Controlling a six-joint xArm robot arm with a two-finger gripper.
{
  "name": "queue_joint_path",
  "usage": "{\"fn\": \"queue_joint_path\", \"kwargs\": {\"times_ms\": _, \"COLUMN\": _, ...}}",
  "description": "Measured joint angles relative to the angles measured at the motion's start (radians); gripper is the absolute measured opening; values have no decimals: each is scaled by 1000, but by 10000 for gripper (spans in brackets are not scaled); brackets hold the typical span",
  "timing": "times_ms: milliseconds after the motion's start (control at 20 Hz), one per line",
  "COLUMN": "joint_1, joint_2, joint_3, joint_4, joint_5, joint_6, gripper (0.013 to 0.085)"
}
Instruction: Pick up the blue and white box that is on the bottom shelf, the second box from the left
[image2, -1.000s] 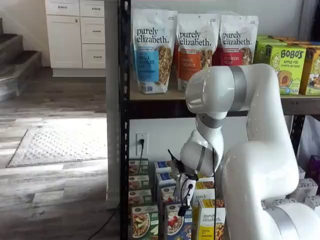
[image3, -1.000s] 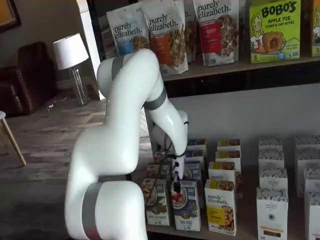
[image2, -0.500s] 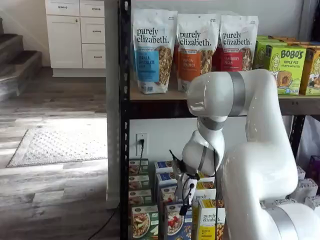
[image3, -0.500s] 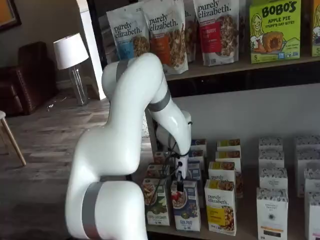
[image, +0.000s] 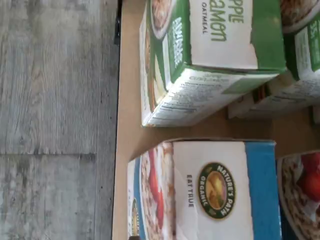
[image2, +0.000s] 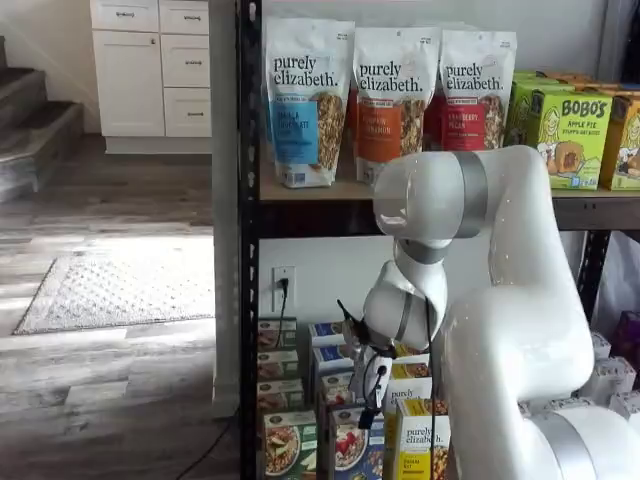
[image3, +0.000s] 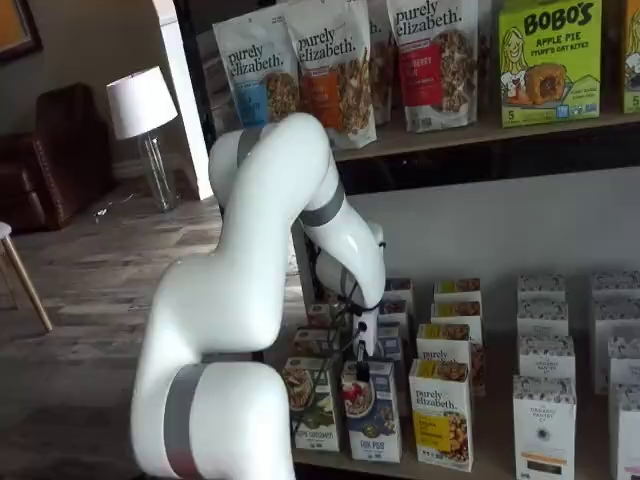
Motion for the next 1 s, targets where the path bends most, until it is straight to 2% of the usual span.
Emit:
{"fn": "queue_joint_path", "kwargs": {"times_ms": 500, "joint_1": -5, "joint_2": 82, "joint_3": -109, "joint_4": -209, "joint_5": 52, "joint_6": 181, "gripper": 850}}
{"fn": "queue_joint_path", "kwargs": {"times_ms": 1000, "joint_1": -2, "joint_2": 151, "joint_3": -225, "joint_4": -355, "joint_5": 169, "joint_6": 315, "gripper": 850}}
